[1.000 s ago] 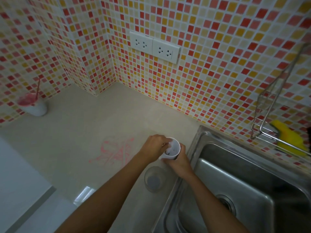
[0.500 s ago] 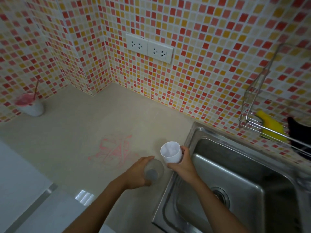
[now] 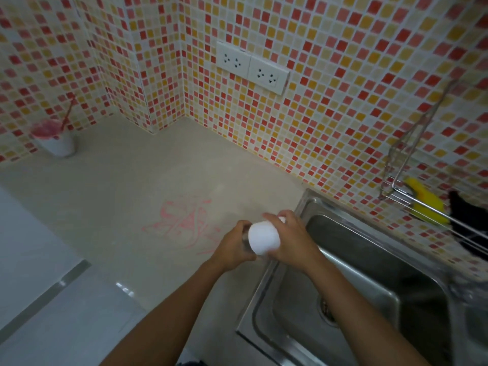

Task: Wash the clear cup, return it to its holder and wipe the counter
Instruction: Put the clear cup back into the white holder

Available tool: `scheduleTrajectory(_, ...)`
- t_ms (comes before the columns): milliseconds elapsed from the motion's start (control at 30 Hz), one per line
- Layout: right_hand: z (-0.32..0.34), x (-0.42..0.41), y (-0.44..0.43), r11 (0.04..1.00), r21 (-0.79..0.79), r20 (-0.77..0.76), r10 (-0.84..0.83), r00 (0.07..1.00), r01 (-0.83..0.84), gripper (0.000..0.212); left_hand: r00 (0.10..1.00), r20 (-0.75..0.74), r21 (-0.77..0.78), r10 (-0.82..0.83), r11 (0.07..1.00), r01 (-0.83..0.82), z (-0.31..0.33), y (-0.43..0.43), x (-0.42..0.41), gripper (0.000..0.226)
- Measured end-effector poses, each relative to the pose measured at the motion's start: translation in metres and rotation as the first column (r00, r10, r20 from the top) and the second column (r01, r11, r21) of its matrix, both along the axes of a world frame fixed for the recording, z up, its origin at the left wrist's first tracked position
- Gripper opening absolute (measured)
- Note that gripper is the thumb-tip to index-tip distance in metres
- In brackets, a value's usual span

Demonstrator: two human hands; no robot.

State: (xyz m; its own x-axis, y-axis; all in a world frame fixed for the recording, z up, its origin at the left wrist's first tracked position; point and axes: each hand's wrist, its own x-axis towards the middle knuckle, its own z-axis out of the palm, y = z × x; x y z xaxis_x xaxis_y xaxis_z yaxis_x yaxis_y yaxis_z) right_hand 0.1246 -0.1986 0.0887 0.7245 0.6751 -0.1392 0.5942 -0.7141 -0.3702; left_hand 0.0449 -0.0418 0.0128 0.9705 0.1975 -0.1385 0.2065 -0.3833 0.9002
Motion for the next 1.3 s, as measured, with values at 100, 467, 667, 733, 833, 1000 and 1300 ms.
scheduleTrajectory(100,0.01,-0.005,0.023,1.0,-0.022,0.073,0.001,0.997,0.001,0.092,0.999,-0.034,-0.028,0.017,0.999,-0.018,-0.002,0.003,0.002,0.088)
scheduleTrajectory(467,-0.042,-0.02,0.038,0.978,0.172,-0.109,-0.103,0.989,0.121,0.065,0.992,0.121,-0.081,0.031,0.996,-0.021,-0.007,0.002,-0.009,0.067)
scheduleTrajectory(667,-0.046,-0.02,0.043,0.872,0.352,-0.247,-0.265,0.932,0.341,0.048,0.989,0.125,-0.125,0.083,0.99,-0.067,-0.023,-0.008,-0.008,0.08)
scheduleTrajectory(733,-0.051,-0.022,0.046,0.87,0.366,-0.174,-0.284,0.943,0.329,0.046,0.987,0.126,-0.139,0.095,0.987,-0.077,-0.026,-0.008,-0.009,0.077)
scheduleTrajectory(833,-0.057,-0.023,0.048,0.867,0.401,-0.094,-0.282,0.955,0.296,0.039,0.987,0.135,-0.139,0.086,0.988,-0.067,-0.031,-0.005,-0.009,0.073)
scheduleTrajectory(1000,-0.067,-0.019,0.05,0.849,0.431,-0.04,-0.322,0.946,0.307,0.036,0.99,0.117,-0.143,0.075,0.988,-0.057,-0.038,-0.002,-0.007,0.073)
scheduleTrajectory(1300,-0.066,-0.023,0.051,0.834,0.45,-0.022,-0.347,0.938,0.319,0.036,0.993,0.107,-0.163,0.058,0.986,-0.04,-0.029,-0.003,-0.01,0.079)
